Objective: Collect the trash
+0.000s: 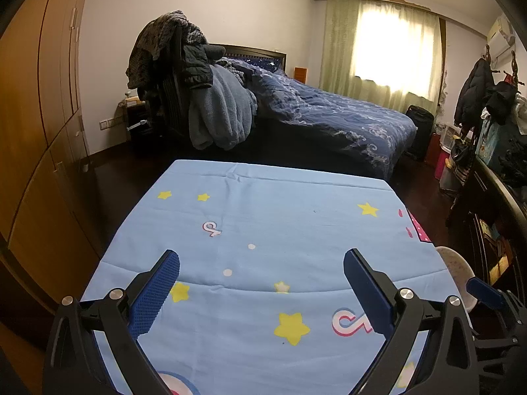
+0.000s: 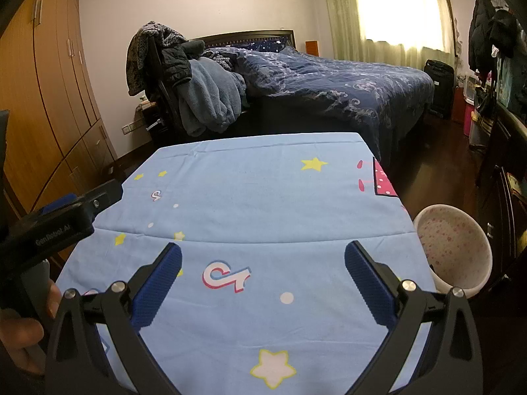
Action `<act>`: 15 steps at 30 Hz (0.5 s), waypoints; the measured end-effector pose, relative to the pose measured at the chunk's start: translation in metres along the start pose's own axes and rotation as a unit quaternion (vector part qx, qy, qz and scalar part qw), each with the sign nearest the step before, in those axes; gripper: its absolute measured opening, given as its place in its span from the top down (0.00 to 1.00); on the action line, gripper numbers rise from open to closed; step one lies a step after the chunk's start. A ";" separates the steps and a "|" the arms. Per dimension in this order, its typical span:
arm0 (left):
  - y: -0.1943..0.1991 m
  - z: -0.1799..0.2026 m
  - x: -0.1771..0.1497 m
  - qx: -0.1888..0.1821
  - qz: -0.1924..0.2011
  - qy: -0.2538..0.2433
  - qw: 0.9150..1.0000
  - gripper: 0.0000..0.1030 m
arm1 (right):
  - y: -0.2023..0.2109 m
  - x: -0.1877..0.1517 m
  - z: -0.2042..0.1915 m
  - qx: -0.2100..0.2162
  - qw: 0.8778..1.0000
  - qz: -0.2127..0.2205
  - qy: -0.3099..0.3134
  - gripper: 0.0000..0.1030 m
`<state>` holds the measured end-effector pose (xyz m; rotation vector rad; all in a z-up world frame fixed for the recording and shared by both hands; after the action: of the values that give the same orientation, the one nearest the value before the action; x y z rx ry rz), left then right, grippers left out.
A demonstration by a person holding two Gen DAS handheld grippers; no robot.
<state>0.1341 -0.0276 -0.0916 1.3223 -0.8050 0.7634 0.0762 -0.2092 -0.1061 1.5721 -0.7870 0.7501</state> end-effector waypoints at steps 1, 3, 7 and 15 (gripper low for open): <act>0.000 0.000 0.000 -0.001 0.000 0.000 1.000 0.04 | 0.001 0.000 0.000 0.000 1.000 0.001 0.000 0.03; 0.001 0.001 0.001 -0.003 0.000 0.001 1.000 0.04 | 0.000 0.000 0.000 0.001 1.000 0.000 0.000 0.03; 0.001 0.002 0.002 -0.005 0.000 0.001 1.000 0.04 | 0.000 0.000 -0.001 0.001 1.000 0.000 0.000 0.03; 0.003 0.003 0.004 -0.007 0.005 -0.001 1.000 0.04 | 0.001 0.000 -0.003 0.003 1.000 0.000 0.003 0.03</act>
<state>0.1338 -0.0305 -0.0862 1.3071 -0.8169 0.7627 0.0758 -0.2064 -0.1049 1.5735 -0.7813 0.7579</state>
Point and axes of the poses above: each gripper's, at about its wrist camera, not at the fingertips, and y roughly against the way its jaws point, z to its right, x to its top, the point moved 8 cm from there along -y, roughly the way its jaws point, and after that the axes turned 3 degrees about z, right-handed, at the moved point
